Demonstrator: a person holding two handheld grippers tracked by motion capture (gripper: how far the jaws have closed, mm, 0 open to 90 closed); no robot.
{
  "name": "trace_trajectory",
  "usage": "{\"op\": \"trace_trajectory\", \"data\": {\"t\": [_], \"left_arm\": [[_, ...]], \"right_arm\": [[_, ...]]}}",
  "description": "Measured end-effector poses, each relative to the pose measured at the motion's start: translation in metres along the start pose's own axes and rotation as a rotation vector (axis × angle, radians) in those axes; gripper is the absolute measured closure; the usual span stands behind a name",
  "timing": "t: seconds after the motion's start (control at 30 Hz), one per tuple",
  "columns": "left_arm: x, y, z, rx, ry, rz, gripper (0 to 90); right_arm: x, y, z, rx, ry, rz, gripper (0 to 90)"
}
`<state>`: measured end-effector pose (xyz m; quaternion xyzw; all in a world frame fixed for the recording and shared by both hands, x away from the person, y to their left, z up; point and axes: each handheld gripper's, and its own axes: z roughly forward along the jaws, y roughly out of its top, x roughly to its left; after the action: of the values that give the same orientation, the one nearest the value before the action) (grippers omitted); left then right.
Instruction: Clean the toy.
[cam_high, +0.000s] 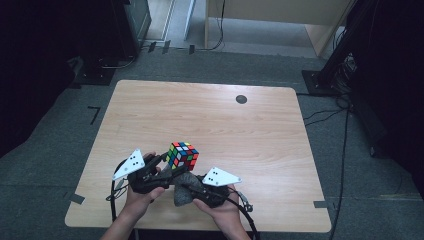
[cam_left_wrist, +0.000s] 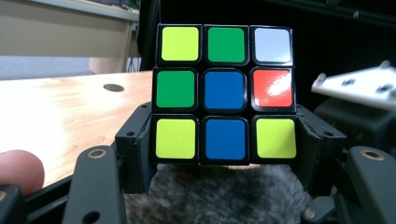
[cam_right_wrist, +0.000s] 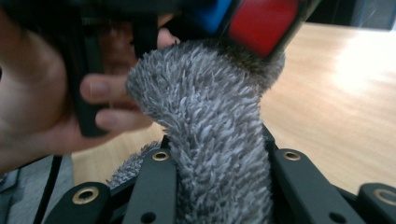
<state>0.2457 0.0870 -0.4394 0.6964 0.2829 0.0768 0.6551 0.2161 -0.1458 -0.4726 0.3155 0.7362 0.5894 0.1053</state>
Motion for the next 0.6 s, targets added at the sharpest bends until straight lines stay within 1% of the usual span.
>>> {"op": "trace_trajectory", "data": {"t": [0.03,0.07,0.1,0.17,0.2,0.23,0.3,0.37,0.4,0.43,0.53,0.57,0.6], "left_arm": [[0.000,0.000,-0.001,-0.004,0.000,-0.002,34.7],[0.001,0.001,-0.002,-0.010,-0.002,-0.009,34.7],[0.002,0.002,-0.003,-0.013,-0.002,-0.016,34.7],[0.005,0.003,-0.005,-0.011,0.008,-0.016,34.7],[0.007,0.004,-0.006,-0.013,0.012,-0.023,34.6],[0.008,0.004,-0.006,-0.017,0.013,-0.032,34.7],[0.012,0.005,-0.008,-0.017,0.015,-0.049,34.6],[0.016,0.005,-0.009,-0.012,0.013,-0.056,34.6],[0.017,0.005,-0.010,-0.008,0.015,-0.058,34.6],[0.019,0.006,-0.010,-0.005,0.019,-0.059,34.6],[0.025,0.006,-0.012,0.008,0.023,-0.085,34.6],[0.026,0.006,-0.012,0.014,0.018,-0.097,34.6],[0.027,0.006,-0.011,0.020,0.016,-0.100,34.6]], "right_arm": [[-0.004,0.002,-0.004,-0.015,-0.028,0.009,71.4],[-0.011,0.003,-0.009,-0.025,-0.058,0.032,71.2],[-0.018,0.003,-0.014,-0.037,-0.095,0.058,71.1],[-0.033,0.002,-0.024,-0.058,-0.180,0.110,69.4],[-0.040,0.001,-0.028,-0.058,-0.219,0.122,67.5],[-0.047,0.000,-0.032,-0.042,-0.271,0.110,63.4],[-0.054,-0.002,-0.035,-0.021,-0.318,0.096,56.6],[-0.059,-0.004,-0.034,0.005,-0.323,0.093,45.4],[-0.061,-0.004,-0.033,0.020,-0.332,0.081,39.5],[-0.061,-0.004,-0.032,0.033,-0.350,0.061,35.3],[-0.057,0.002,-0.034,0.049,-0.400,-0.037,25.9],[-0.055,0.005,-0.035,0.047,-0.407,-0.064,23.5],[-0.052,0.008,-0.036,0.040,-0.400,-0.082,22.5]]}}
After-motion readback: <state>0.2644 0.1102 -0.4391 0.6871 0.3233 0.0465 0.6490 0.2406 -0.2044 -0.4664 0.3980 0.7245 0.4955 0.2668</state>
